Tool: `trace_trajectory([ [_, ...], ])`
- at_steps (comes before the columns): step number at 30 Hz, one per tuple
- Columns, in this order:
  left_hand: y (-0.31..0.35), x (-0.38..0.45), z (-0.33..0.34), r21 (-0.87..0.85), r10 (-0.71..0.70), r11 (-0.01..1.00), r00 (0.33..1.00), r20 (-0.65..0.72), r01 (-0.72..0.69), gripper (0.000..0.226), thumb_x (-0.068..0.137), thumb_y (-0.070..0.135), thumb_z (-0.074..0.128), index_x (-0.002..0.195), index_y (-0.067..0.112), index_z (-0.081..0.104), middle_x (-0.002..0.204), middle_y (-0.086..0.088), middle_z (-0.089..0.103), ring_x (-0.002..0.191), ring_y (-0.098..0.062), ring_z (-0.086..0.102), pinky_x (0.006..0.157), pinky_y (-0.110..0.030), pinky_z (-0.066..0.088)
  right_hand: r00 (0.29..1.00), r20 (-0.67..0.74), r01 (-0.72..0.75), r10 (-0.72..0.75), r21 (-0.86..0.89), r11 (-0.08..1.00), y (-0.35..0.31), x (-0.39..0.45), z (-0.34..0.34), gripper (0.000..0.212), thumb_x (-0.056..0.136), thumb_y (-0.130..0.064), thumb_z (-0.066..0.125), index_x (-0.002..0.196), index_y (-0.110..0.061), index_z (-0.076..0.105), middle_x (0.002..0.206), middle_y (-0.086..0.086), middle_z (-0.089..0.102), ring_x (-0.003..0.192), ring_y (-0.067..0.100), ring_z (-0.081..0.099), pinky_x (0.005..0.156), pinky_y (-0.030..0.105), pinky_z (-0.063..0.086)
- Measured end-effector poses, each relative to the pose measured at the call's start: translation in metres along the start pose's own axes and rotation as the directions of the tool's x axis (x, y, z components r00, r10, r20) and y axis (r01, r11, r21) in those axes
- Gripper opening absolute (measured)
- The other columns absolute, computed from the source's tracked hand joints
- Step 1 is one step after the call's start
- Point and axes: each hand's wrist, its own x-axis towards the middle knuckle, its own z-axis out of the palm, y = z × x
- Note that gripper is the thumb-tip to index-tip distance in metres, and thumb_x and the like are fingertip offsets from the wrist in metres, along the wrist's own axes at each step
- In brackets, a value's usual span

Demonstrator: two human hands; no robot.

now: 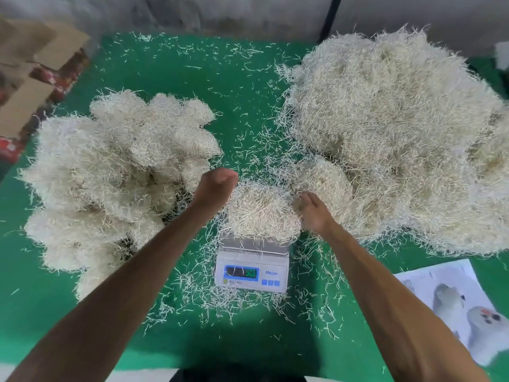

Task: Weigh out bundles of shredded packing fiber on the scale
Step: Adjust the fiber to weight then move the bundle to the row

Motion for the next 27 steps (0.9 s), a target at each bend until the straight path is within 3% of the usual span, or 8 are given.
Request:
trace_trajectory([
  [2, -0.003, 0.003, 0.005, -0.038, -0.047, 0.998, 0.999, -0.022, 0.046, 0.027, 0.1, 0.028, 0.052, 0.086, 0.009, 0.066, 0.061, 0.005, 0.056, 0.048, -0.004, 0.046, 0.05, -0.017, 0.042, 0.999, -0.037, -0.033, 0.03, -0.087, 0.996, 0.016, 0.007, -0.027, 0.046, 0.111, -0.035, 0.041, 0.146, -0.004, 0.044, 0.135, 0.017, 0.059, 0.122, 0.038, 0.061, 0.098, 0.036, 0.051],
  [6, -0.018, -0.002, 0.006, -0.128, -0.112, 0.986, 0.991, -0.066, 0.103, 0.027, 0.101, 0.04, 0.055, 0.107, 0.018, 0.068, 0.088, 0.004, 0.07, 0.059, -0.009, 0.058, 0.044, -0.015, 0.042, 0.98, -0.196, -0.118, 0.038, -0.417, 0.901, 0.049, 0.018, -0.087, 0.056, 0.107, -0.034, 0.053, 0.15, 0.0, 0.041, 0.15, 0.025, 0.048, 0.121, 0.035, 0.058, 0.11, 0.049, 0.048],
  [9, -0.021, -0.009, 0.009, -0.12, -0.134, 0.985, 0.985, -0.108, 0.12, 0.022, 0.101, 0.04, 0.055, 0.099, 0.021, 0.066, 0.078, 0.002, 0.068, 0.05, 0.0, 0.055, 0.041, -0.014, 0.039, 0.984, -0.18, -0.087, -0.021, -0.571, 0.817, 0.059, 0.01, -0.093, 0.039, 0.105, -0.041, 0.055, 0.124, -0.007, 0.062, 0.122, 0.018, 0.068, 0.097, 0.027, 0.066, 0.094, 0.041, 0.056],
  [13, -0.025, -0.023, 0.013, -0.13, -0.139, 0.984, 0.984, -0.112, 0.125, 0.034, 0.101, 0.028, 0.049, 0.087, 0.001, 0.063, 0.067, -0.011, 0.055, 0.053, -0.015, 0.041, 0.047, -0.023, 0.031, 0.961, -0.201, 0.007, -0.19, -0.671, 0.741, 0.036, -0.01, -0.056, 0.034, 0.103, -0.053, 0.053, 0.103, -0.025, 0.072, 0.098, 0.0, 0.075, 0.079, 0.017, 0.07, 0.068, 0.027, 0.055],
  [16, -0.028, -0.039, 0.009, -0.085, -0.028, 0.996, 0.993, -0.113, 0.018, 0.036, 0.1, 0.02, 0.047, 0.066, 0.009, 0.054, 0.052, 0.0, 0.043, 0.041, -0.015, 0.03, 0.039, -0.024, 0.026, 0.922, -0.198, 0.132, -0.332, -0.646, 0.752, 0.015, -0.028, -0.022, 0.038, 0.105, -0.051, 0.049, 0.102, -0.023, 0.075, 0.079, -0.001, 0.073, 0.064, 0.01, 0.069, 0.063, 0.024, 0.055],
  [18, -0.033, -0.049, 0.005, -0.093, -0.005, 0.996, 0.993, -0.119, -0.006, 0.027, 0.101, 0.019, 0.052, 0.084, 0.003, 0.067, 0.058, -0.003, 0.057, 0.041, -0.02, 0.039, 0.036, -0.033, 0.036, 0.886, -0.239, 0.209, -0.397, -0.559, 0.802, 0.002, -0.043, -0.004, 0.045, 0.107, -0.051, 0.045, 0.11, -0.018, 0.076, 0.058, -0.004, 0.066, 0.044, 0.0, 0.059, 0.054, 0.02, 0.054],
  [23, -0.048, -0.064, -0.005, -0.201, -0.064, 0.978, 0.997, -0.037, 0.056, 0.014, 0.1, 0.021, 0.058, 0.102, 0.01, 0.067, 0.091, 0.001, 0.065, 0.074, -0.011, 0.06, 0.054, -0.008, 0.048, 0.86, -0.279, 0.261, -0.427, -0.479, 0.838, -0.021, -0.066, 0.02, 0.056, 0.105, -0.059, 0.043, 0.13, -0.014, 0.066, 0.127, 0.009, 0.071, 0.075, 0.01, 0.068, 0.072, 0.024, 0.051],
  [27, -0.049, -0.071, -0.008, -0.251, -0.113, 0.962, 0.993, -0.021, 0.104, 0.027, 0.1, 0.022, 0.059, 0.124, 0.012, 0.063, 0.112, 0.006, 0.065, 0.088, 0.003, 0.06, 0.065, -0.01, 0.05, 0.878, -0.274, 0.252, -0.392, -0.433, 0.866, -0.024, -0.075, 0.027, 0.064, 0.104, -0.061, 0.044, 0.143, -0.012, 0.057, 0.143, 0.008, 0.062, 0.109, 0.025, 0.07, 0.089, 0.034, 0.056],
])
